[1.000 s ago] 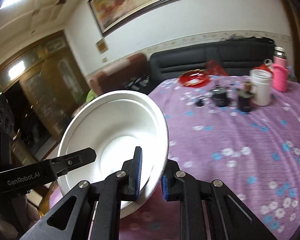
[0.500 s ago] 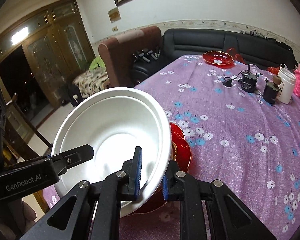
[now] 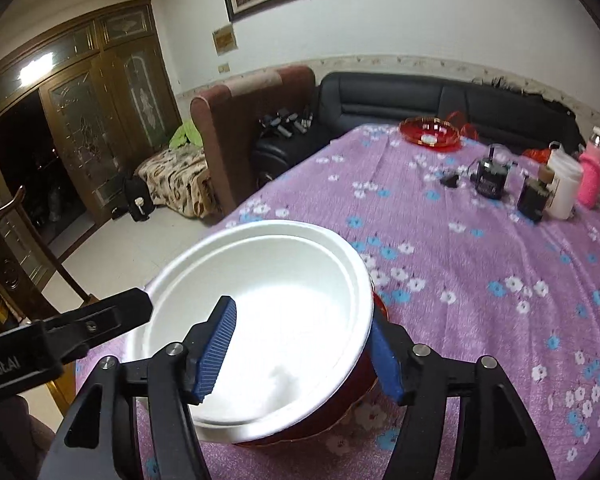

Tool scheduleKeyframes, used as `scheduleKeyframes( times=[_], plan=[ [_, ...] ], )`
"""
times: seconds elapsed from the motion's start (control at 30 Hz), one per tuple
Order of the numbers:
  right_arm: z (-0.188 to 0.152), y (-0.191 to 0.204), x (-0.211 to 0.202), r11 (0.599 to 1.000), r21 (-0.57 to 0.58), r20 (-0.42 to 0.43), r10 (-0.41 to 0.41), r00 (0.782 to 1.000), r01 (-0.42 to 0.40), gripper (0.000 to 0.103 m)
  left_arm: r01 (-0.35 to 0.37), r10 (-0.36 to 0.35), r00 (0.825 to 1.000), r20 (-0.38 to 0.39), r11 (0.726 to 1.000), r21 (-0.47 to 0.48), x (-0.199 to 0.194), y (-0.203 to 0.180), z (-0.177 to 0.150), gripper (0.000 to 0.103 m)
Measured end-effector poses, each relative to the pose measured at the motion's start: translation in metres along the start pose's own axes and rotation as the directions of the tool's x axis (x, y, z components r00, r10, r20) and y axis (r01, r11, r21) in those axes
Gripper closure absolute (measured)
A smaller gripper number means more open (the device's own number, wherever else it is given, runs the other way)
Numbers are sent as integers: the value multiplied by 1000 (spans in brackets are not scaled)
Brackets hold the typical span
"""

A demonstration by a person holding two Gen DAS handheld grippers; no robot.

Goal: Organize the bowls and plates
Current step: 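Carry the white foam bowl onto the stack and lower it, then open the right tool and withdraw from the stack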

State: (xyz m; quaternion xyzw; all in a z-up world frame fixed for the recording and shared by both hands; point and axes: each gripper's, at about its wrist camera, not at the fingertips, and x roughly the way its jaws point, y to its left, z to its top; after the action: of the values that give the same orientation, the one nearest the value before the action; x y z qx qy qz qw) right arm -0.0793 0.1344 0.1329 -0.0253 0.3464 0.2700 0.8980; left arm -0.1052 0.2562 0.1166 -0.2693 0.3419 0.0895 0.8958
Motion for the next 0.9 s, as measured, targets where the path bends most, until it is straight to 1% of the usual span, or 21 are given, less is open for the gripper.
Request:
scheduleKeyframes(
  times=[0.1, 0.2, 0.3, 0.4, 0.5, 0.57, 0.6, 0.67, 0.77, 0.9],
  plan=[
    [0, 7, -10, 1000, -19, 25, -8, 1000, 9, 27, 10, -9, 1000, 29, 1000, -19, -10, 6, -3, 29],
    [-2, 9, -21, 999, -21, 53, -39, 998, 41, 23, 13, -12, 998, 58, 1000, -19, -19, 9, -5, 27],
    [-6, 6, -34, 998, -5, 73, -67, 995, 68, 20, -7, 6, 994, 111, 1000, 5, -29, 6, -9, 26],
    [-15, 0, -48, 993, 10, 91, -117, 989, 117, 17, -61, 50, 980, 193, 997, 53, -41, -3, -16, 21],
    [-23, -8, -57, 986, 24, 96, -166, 981, 165, 15, -127, 94, 956, 278, 987, 103, -50, -14, -27, 17],
    [-29, -14, -61, 981, 36, 88, -194, 977, 191, 15, -160, 112, 944, 309, 978, 134, -53, -22, -34, 14],
    [-32, -18, -63, 977, 46, 79, -211, 974, 208, 15, -172, 116, 941, 319, 973, 153, -53, -27, -38, 14],
    [-37, -25, -64, 973, 63, 65, -225, 972, 221, 15, -185, 120, 939, 321, 966, 182, -51, -34, -44, 13],
    [-45, -35, -67, 967, 107, 35, -237, 971, 232, 15, -186, 117, 947, 299, 959, 214, -45, -41, -51, 13],
    [-55, -40, -73, 958, 134, 20, -256, 966, 251, 15, -182, 114, 955, 274, 954, 237, -40, -47, -59, 13]
  ],
)
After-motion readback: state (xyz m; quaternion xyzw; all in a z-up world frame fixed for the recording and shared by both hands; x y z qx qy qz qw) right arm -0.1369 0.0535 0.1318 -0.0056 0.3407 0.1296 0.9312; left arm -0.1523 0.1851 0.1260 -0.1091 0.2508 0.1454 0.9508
